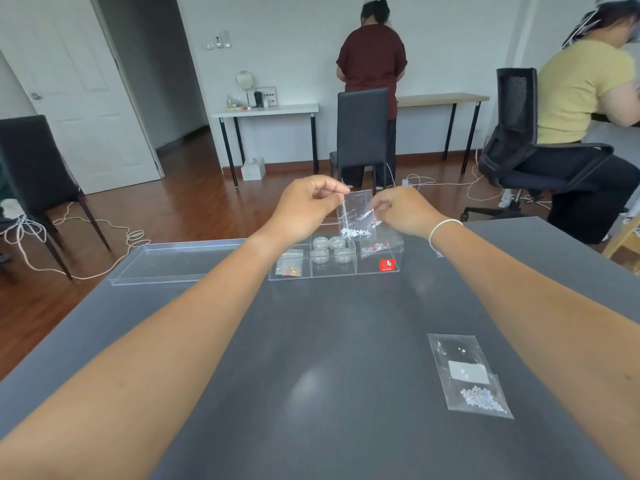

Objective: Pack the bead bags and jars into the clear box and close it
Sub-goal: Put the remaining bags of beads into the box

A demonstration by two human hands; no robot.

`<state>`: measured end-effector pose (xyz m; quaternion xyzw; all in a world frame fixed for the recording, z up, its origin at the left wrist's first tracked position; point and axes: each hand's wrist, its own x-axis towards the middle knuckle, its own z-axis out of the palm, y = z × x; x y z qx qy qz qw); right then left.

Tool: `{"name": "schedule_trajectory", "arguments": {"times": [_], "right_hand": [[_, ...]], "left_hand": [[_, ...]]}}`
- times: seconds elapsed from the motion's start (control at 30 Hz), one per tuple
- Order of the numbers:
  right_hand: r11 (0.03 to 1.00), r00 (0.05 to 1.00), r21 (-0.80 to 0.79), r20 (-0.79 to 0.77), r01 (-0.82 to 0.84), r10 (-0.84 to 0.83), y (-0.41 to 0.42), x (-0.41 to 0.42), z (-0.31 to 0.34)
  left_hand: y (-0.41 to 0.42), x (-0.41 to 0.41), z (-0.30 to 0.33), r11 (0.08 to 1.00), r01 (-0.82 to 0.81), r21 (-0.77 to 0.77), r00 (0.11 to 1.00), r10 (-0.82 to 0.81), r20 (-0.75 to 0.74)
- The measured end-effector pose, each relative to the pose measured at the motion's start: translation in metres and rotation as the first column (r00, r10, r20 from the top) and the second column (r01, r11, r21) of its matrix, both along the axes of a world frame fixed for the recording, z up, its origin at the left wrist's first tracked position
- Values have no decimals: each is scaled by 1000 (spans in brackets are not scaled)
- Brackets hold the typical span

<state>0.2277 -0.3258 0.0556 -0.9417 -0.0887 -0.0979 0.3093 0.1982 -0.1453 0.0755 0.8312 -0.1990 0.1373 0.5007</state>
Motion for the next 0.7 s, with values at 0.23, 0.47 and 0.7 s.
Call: {"name": "schedule_trajectory", "arguments": {"times": [0.23,0.47,0.7], "right_hand": [[970,992,238,100,45,-71,-24,-7,-8],[952,983,290,120,98,-137,-77,-47,-17],[939,983,317,79,131,-164,-98,-66,-30]], "left_hand": [[-9,12,-7,1000,-15,-5,999,15,-51],[-23,28,-13,1000,-15,-3,995,15,-101],[-35,39,-31,999,-51,9,981,52,-185]]}}
